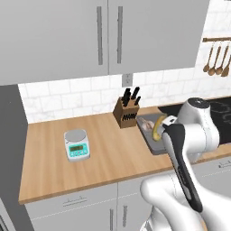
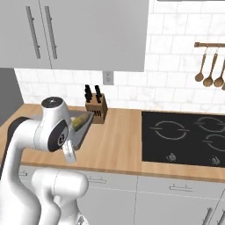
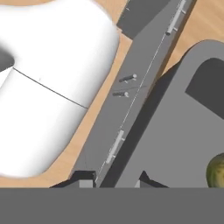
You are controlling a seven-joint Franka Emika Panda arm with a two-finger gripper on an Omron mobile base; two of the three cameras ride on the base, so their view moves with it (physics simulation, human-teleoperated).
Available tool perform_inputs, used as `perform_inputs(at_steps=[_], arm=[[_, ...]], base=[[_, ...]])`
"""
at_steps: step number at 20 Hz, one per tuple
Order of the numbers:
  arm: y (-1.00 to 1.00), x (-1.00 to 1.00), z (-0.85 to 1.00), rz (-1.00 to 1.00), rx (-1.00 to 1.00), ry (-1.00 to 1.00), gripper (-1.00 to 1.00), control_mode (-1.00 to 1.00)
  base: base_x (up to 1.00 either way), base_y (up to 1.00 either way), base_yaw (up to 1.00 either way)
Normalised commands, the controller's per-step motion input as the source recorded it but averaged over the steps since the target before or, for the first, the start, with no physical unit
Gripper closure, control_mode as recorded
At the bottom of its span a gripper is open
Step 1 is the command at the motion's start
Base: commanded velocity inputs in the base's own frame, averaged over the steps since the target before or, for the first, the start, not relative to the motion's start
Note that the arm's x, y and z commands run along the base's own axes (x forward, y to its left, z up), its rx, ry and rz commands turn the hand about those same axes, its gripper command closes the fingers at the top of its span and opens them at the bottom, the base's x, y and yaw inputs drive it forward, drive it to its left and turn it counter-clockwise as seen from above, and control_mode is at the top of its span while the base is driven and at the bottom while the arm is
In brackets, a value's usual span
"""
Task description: Take the meat container that has the chicken drumstick and place it on the second highest rack of the freezer. Then take the vegetable container that has the garlic and cucumber and place it on the highest rack of the freezer.
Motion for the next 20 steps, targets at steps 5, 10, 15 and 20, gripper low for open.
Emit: perform_inputs(at_steps=[5, 10, 15, 20], arm=[[0.15, 0.00, 0.09, 0.08, 0.00, 0.03, 1.00, -1.00], [0.16, 0.00, 0.02, 0.03, 0.00, 0.06, 1.00, -1.00], [0.00, 0.00, 0.00, 0.00, 0.00, 0.00, 1.00, 1.00], [0.00, 0.00, 0.00, 0.00, 0.00, 0.00, 1.00, 1.00]], base=[[0.00, 0.00, 0.00], [0.00, 0.00, 0.00], [-0.56, 0.05, 0.06], [-1.00, 0.15, 0.04]])
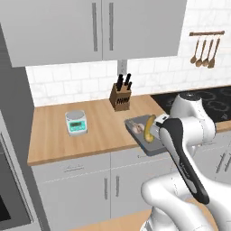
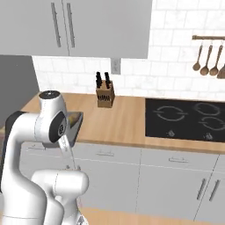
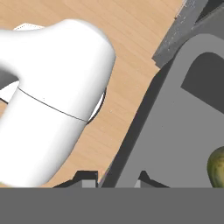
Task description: Take the meat container that has the chicken drumstick and place it on the second highest rack of the freezer. Then take the vegetable container that has the garlic and cucumber and place it on the highest rack of the freezer.
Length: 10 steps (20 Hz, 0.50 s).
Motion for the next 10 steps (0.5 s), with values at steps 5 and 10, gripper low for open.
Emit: perform_inputs(at_steps=[5, 10], arm=[[0.00, 0.00, 0.00, 0.00, 0.00, 0.00, 1.00, 1.00], [0.00, 0.00, 0.00, 0.00, 0.00, 0.00, 1.00, 1.00]], base=[[-0.69, 0.93, 0.00], [-0.10, 1.00, 0.03]])
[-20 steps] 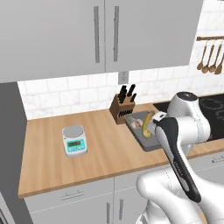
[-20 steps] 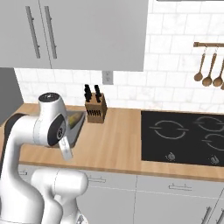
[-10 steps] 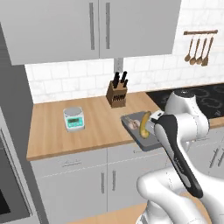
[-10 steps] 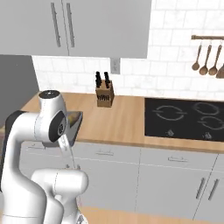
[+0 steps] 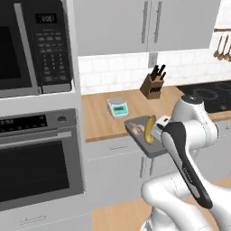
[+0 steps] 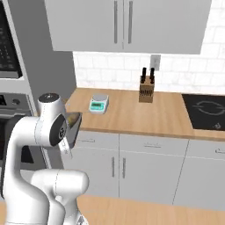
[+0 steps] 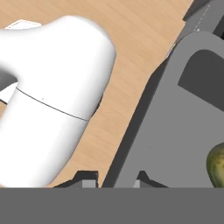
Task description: Take the meat container that has the chicken drumstick and place it on the second highest rack of the freezer. Then take the vegetable container that has the garlic and cucumber and place it on the highest rack of the freezer.
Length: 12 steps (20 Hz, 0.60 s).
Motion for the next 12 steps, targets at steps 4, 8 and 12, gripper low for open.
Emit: perform_inputs(at_steps=[4, 8, 12], arm=[[0.00, 0.00, 0.00, 0.00, 0.00, 0.00, 1.00, 1.00], [0.00, 0.00, 0.00, 0.00, 0.00, 0.00, 1.00, 1.00], [0.00, 0.00, 0.00, 0.00, 0.00, 0.00, 1.00, 1.00]], base=[[0.00, 1.00, 0.02], [0.00, 1.00, 0.00], [0.00, 1.00, 0.00]])
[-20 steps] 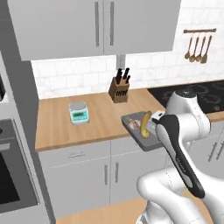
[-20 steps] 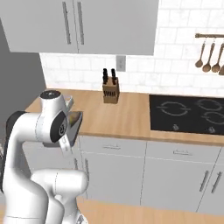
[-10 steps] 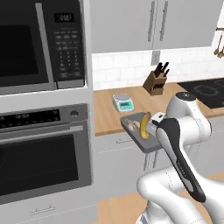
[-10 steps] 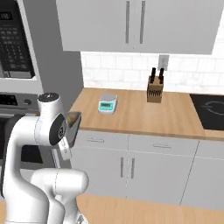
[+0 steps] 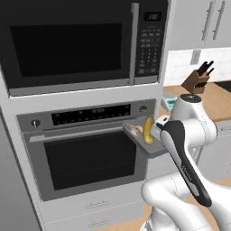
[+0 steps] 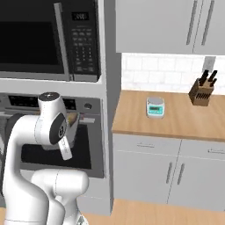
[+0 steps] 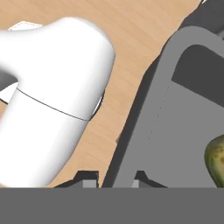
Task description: Take the meat container that has the chicken drumstick and place it on the second highest rack of the freezer. Then take the vegetable container that has the garlic and cucumber and place it on the highest rack of the freezer.
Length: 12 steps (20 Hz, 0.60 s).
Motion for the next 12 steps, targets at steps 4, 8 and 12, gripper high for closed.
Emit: perform_inputs(at_steps=[4, 8, 12], arm=[[0.00, 0.00, 0.00, 0.00, 0.00, 0.00, 1.00, 1.00], [0.00, 0.00, 0.00, 0.00, 0.00, 0.00, 1.00, 1.00], [0.00, 0.00, 0.00, 0.00, 0.00, 0.00, 1.00, 1.00]], base=[[0.00, 1.00, 0.00], [0.00, 1.00, 0.00], [0.00, 1.00, 0.00]])
